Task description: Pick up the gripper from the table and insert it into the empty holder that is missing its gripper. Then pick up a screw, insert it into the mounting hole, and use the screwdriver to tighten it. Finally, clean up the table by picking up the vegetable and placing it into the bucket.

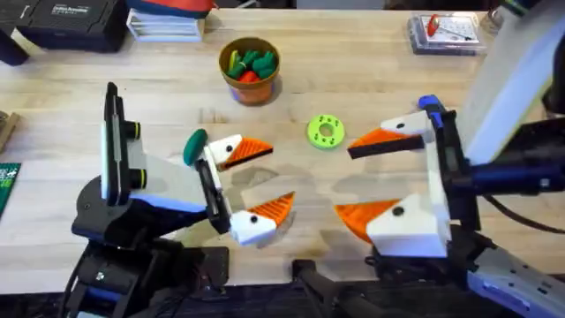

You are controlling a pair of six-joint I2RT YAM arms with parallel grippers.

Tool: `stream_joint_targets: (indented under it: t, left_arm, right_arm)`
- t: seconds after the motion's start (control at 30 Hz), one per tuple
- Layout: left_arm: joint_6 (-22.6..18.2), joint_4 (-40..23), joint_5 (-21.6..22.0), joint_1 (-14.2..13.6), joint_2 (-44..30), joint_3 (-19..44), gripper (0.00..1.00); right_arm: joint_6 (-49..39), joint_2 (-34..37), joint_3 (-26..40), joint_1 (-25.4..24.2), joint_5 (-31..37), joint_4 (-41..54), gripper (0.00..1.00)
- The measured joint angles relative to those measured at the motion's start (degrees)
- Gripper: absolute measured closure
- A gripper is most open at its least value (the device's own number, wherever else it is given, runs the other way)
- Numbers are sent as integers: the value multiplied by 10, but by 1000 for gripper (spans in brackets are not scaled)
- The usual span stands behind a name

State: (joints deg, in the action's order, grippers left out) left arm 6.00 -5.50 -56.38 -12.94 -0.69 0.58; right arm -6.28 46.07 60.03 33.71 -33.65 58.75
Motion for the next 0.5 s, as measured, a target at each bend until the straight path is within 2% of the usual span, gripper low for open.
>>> stream_joint_targets:
  t: [0.1,0.23,0.3,0.5]
  left_arm:
    - [0,0,0,0,0,0,326]
    - [-1,0,0,0,0,0,929]
    - [-4,0,0,0,0,0,992]
    - [-4,0,0,0,0,0,996]
  right_arm:
    - [-32,1,0,0,-7,0,8]
    - [-46,2,-2,0,-8,0,9]
    - [-47,2,-2,0,-7,0,8]
    - [-25,17,-2,-3,50,0,8]
